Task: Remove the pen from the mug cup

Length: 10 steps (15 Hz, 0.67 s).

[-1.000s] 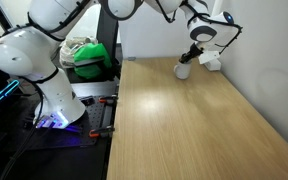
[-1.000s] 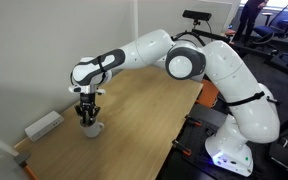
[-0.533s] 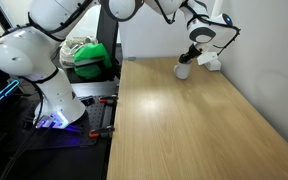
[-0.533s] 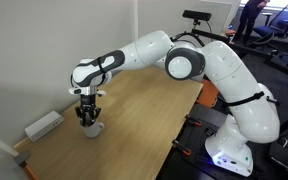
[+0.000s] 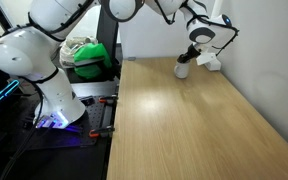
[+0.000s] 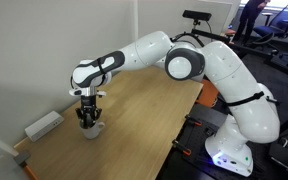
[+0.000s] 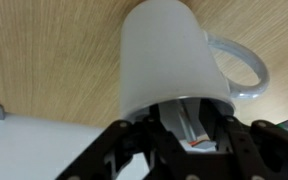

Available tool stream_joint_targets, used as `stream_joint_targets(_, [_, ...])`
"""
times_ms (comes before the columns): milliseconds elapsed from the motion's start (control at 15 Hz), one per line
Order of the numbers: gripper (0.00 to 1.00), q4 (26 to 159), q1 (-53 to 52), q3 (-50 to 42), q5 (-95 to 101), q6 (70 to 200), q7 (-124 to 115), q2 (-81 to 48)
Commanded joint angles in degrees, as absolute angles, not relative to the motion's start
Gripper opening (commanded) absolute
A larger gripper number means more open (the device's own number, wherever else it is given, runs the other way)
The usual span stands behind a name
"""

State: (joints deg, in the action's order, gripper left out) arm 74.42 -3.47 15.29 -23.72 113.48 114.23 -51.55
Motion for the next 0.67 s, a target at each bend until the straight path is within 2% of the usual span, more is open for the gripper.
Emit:
stream_joint_targets(0, [0.49, 72.2, -3.3, 16.0, -22.0, 110.7, 111.8, -52.3])
stream_joint_targets(133, [0.39, 71.9, -3.4, 16.0, -22.0, 110.6, 111.6, -52.5])
stream_joint_targets(200, [0.28, 71.8, -3.4, 15.9, -21.9, 110.6, 111.5, -52.5])
stream_joint_targets(267, [0.21, 71.7, -3.4, 15.9, -21.9, 110.6, 111.4, -52.5])
stream_joint_targets(400, [0.13, 71.5, -3.5, 15.9, -21.9, 110.4, 111.0, -52.7])
stream_joint_targets(533, [0.12, 71.3, -3.5, 16.0, -21.9, 110.2, 110.4, -52.7])
stream_joint_targets(600, [0.02, 71.1, -3.5, 16.0, -21.8, 110.2, 110.2, -52.8])
